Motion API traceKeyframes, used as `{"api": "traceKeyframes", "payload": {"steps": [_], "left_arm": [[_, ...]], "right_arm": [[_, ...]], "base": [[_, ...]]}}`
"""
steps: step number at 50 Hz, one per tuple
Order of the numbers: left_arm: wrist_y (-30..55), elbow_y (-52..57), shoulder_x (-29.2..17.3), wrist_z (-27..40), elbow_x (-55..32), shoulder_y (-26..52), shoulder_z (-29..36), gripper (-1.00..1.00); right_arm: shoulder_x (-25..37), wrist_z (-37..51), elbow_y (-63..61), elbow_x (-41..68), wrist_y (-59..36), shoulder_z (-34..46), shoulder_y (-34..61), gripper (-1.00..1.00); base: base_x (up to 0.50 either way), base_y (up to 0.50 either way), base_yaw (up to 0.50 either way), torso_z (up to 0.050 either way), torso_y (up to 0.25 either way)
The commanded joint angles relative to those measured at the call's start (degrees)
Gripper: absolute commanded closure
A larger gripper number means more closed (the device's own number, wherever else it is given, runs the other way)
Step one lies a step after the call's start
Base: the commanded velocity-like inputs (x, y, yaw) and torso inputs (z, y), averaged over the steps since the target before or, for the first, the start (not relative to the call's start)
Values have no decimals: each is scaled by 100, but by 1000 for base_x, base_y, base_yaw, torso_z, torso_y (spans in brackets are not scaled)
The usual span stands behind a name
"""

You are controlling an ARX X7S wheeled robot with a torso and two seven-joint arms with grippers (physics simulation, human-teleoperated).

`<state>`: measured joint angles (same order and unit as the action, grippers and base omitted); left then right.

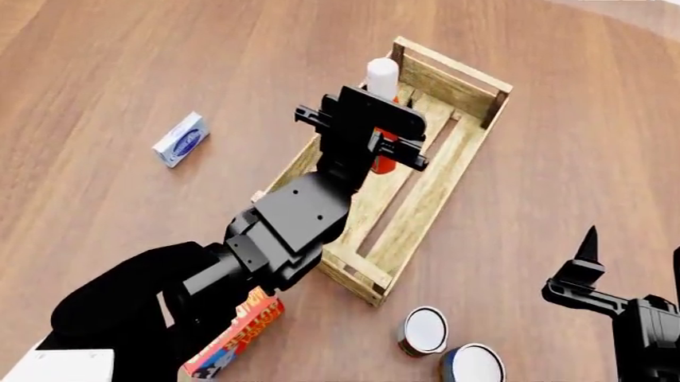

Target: Pick up the ketchup, and put it in the wooden tray.

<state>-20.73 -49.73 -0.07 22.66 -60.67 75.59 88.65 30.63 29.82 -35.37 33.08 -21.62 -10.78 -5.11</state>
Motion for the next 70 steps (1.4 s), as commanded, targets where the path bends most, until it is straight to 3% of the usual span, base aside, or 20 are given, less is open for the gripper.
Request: {"api": "traceKeyframes", "payload": {"steps": [1, 70], "left_arm": [[31, 43, 7, -66, 144, 22, -42, 100], [374, -238, 7, -187, 205, -397, -62, 100]], "right_arm": [[-10, 34, 1, 4, 5, -7, 1, -100], [37, 199, -23, 86, -114, 0, 8, -100]], "base": [[0, 0, 0, 0, 0], [0, 0, 0, 0, 0]]}}
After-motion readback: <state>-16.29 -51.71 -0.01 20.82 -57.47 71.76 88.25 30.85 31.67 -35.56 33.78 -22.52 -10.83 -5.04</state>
